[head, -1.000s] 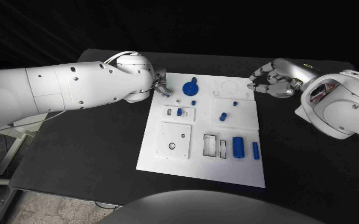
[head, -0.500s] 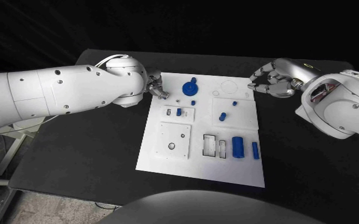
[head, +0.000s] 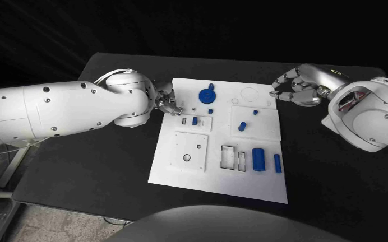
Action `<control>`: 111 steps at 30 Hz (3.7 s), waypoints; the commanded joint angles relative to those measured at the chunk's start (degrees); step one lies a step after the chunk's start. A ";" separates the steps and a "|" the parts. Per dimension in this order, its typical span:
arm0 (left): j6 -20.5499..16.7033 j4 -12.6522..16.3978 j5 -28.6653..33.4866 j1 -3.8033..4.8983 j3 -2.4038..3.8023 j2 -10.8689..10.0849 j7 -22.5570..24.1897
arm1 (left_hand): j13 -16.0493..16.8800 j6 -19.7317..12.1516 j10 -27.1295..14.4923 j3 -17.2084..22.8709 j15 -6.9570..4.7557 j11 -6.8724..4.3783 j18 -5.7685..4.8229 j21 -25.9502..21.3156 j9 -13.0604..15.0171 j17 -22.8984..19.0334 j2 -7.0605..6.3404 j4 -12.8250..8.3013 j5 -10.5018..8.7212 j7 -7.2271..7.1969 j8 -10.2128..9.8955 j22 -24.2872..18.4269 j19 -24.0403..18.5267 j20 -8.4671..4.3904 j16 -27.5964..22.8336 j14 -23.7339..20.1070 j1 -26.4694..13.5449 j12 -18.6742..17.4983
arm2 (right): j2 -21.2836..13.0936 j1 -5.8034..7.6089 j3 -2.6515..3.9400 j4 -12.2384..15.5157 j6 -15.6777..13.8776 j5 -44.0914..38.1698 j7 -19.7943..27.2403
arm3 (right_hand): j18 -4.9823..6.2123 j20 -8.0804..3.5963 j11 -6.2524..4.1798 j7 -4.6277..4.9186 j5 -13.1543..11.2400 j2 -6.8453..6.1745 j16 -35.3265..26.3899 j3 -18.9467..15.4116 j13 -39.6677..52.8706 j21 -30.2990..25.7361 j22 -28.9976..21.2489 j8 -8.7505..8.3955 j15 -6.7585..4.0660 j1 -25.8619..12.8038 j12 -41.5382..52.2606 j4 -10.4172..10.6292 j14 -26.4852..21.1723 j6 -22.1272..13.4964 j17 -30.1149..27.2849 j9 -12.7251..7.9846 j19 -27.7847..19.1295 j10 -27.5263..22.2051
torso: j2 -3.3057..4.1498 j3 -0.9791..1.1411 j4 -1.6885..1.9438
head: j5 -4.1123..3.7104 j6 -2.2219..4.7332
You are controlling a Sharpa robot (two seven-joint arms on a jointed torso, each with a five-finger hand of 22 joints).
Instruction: Assemble the parts on the task board
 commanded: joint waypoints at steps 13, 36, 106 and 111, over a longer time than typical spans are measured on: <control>-6.18 1.51 -2.95 -2.72 -0.05 0.00 1.10 | 15.07 -0.31 6.09 0.45 0.03 -0.01 0.77 -0.43 -0.09 15.09 -0.06 -0.02 -0.41 0.11 -0.19 9.68 -0.46 -0.17 0.14 6.12 -0.46 0.13 | -0.52 -0.06 0.02 0.27 0.43 -0.08 -0.42 | 0.83 0.01 0.25 -0.01 0.35 0.00 -0.38 0.39 9.71 -0.55 6.38 -0.17 0.22 0.48 -0.31 -0.09 3.26 0.22 1.27 -0.05 -0.28 2.10 | 0.05 -0.04 -0.03 | -0.14 0.00; -4.66 2.32 -3.03 -3.48 -0.09 -0.39 0.87 | 15.07 -0.22 6.09 0.66 0.05 -0.01 0.77 -0.43 -0.11 15.09 0.02 -0.01 -0.40 0.10 -0.17 9.69 -0.45 -0.15 0.14 6.12 -0.49 0.13 | -0.59 -0.15 0.02 0.28 0.60 0.27 -0.54 | 0.85 0.01 0.25 -0.01 0.43 -0.03 -0.48 0.43 9.67 -0.68 6.36 -0.16 0.22 0.52 -0.36 -0.11 3.22 0.27 1.15 -0.07 -0.31 2.07 | 0.05 -0.06 -0.02 | -0.27 0.00; -4.30 2.88 -2.01 -3.60 -0.12 -0.47 1.93 | 15.07 0.12 6.09 1.95 0.07 -0.04 0.80 -0.58 -0.13 15.09 -0.21 -0.45 -0.39 0.02 -0.08 9.72 -0.51 -0.08 0.14 6.12 -0.17 0.13 | -0.64 -0.31 0.02 0.02 1.17 0.81 -0.95 | 0.89 0.02 0.24 -0.02 1.13 -0.01 -0.58 0.70 9.63 -1.02 6.31 -0.27 0.22 0.70 -0.41 -0.16 3.17 0.21 1.05 -0.19 -0.36 2.01 | 0.05 -0.08 -0.01 | -0.64 0.00; -4.68 3.01 -2.01 -3.60 -0.12 -0.61 2.43 | 15.07 0.51 6.09 2.43 0.02 -0.11 0.77 -0.46 -0.06 15.09 -0.57 -0.72 -0.19 -0.10 0.13 9.83 -0.39 -0.09 0.14 6.12 0.10 0.13 | -0.62 -0.35 0.02 -0.06 1.18 0.81 -0.95 | 0.91 0.01 0.24 -0.01 1.23 0.05 -0.63 0.79 9.59 -1.15 6.28 -0.30 0.22 0.76 -0.45 -0.18 3.16 0.18 0.98 -0.22 -0.39 1.98 | 0.05 -0.09 -0.01 | -0.63 0.00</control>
